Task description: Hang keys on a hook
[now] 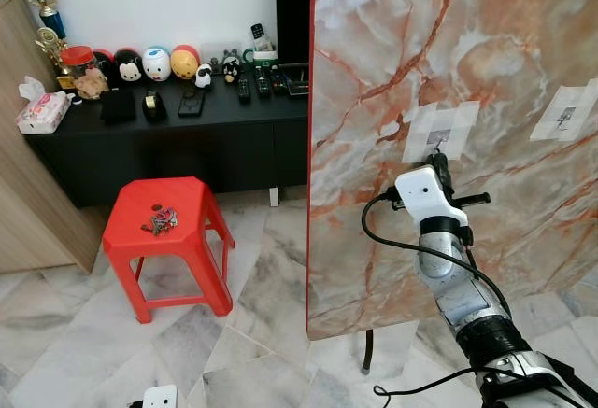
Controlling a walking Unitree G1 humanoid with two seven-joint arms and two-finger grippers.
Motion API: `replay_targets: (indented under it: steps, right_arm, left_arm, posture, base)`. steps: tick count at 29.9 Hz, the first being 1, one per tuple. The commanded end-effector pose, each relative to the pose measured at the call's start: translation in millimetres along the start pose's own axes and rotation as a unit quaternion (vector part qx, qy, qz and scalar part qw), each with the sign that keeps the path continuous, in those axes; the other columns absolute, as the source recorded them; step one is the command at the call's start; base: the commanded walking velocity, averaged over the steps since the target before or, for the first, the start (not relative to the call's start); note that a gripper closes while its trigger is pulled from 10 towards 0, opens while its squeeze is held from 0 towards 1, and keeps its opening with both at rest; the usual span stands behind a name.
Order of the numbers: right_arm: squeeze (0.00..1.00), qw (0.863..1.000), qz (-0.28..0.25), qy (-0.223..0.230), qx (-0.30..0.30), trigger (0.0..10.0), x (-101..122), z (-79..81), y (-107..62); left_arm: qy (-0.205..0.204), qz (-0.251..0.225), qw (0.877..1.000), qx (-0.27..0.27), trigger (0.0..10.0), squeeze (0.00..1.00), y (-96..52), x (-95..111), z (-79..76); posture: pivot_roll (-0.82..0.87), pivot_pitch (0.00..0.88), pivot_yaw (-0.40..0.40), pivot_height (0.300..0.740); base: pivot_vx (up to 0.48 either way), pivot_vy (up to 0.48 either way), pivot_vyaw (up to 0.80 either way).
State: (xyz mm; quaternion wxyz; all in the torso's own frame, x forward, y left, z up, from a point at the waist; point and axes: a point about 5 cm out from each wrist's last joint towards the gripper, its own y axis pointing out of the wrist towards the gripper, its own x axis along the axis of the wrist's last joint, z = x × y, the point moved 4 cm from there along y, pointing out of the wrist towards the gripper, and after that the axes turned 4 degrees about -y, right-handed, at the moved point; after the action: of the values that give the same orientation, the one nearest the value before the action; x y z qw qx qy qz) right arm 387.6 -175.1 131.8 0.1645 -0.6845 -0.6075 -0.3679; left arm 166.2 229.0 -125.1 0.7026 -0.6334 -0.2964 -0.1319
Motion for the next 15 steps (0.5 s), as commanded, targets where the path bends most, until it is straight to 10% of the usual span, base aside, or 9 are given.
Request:
replay_targets:
  steps: [1, 15]
  right_arm:
    - [0.0, 1.0, -0.012, -0.009, -0.002, 10.0, 5.8, -3.6, 4.9]
    - [0.0, 1.0, -0.006, -0.009, 0.012, 10.0, 3.4, 2.0, 3.6]
  left_arm:
    - [-0.006, 0.005, 1.0, 0.001, 10.0, 0.0, -0.4, -3.1, -1.3]
    - [-0.004, 0.006, 1.0, 0.0, 10.0, 0.0, -0.2, -3.0, -2.0]
  posture:
    - [-0.07, 0.0, -0.035, 0.74]
    - [-0.07, 0.0, -0.036, 0.74]
  base:
    - [0.0, 0.0, 0.0]
    - [0.0, 0.0, 0.0]
